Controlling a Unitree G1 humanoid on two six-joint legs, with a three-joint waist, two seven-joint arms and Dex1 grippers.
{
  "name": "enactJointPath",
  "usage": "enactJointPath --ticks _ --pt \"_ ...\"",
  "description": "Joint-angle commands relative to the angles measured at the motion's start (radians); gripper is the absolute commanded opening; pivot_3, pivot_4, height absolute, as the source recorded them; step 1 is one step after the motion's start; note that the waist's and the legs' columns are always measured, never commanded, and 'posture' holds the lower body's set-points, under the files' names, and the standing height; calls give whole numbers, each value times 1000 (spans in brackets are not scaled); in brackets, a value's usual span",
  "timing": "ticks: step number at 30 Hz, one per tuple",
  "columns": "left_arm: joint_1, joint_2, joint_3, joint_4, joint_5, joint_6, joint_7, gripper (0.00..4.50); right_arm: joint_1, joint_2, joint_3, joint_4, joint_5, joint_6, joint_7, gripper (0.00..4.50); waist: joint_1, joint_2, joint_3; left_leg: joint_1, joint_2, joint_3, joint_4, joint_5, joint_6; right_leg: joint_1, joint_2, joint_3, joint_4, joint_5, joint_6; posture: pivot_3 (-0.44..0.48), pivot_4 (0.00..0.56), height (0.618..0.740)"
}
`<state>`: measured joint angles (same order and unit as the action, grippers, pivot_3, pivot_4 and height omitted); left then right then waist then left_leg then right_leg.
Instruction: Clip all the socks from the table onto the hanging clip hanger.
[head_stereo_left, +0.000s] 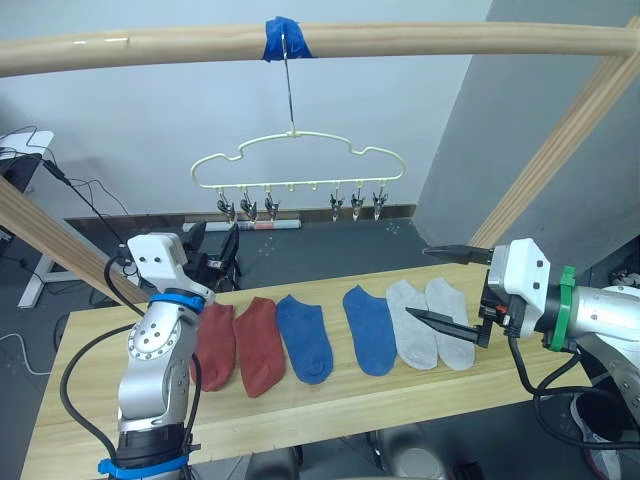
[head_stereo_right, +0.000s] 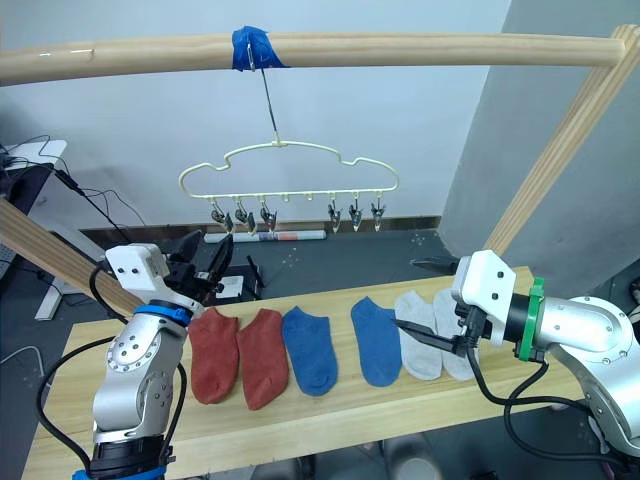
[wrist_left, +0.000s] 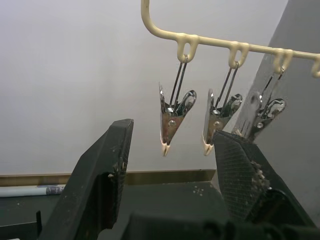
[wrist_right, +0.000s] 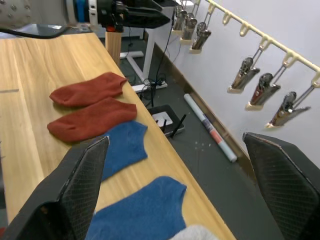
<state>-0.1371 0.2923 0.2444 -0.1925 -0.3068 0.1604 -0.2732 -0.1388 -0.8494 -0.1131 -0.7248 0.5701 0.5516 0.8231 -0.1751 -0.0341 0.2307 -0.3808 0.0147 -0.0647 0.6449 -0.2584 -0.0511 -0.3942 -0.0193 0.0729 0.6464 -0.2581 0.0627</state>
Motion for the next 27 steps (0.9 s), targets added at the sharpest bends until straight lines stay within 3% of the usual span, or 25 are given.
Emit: enactJointPath --ticks 1,27 --pt "-22 10 18 5 7 -37 3 2776 -35 0 -2 -48 44 29 -14 4500 -1 0 2 -1 0 0 0 0 0 -1 0 0 0 0 0 -336 245 740" --pt "-130 16 22 94 5 -83 -7 2776 -119 12 36 -56 82 73 -44 4500 -21 0 16 -12 0 -1 0 0 0 -12 0 -1 1 3 -4 -344 251 740"
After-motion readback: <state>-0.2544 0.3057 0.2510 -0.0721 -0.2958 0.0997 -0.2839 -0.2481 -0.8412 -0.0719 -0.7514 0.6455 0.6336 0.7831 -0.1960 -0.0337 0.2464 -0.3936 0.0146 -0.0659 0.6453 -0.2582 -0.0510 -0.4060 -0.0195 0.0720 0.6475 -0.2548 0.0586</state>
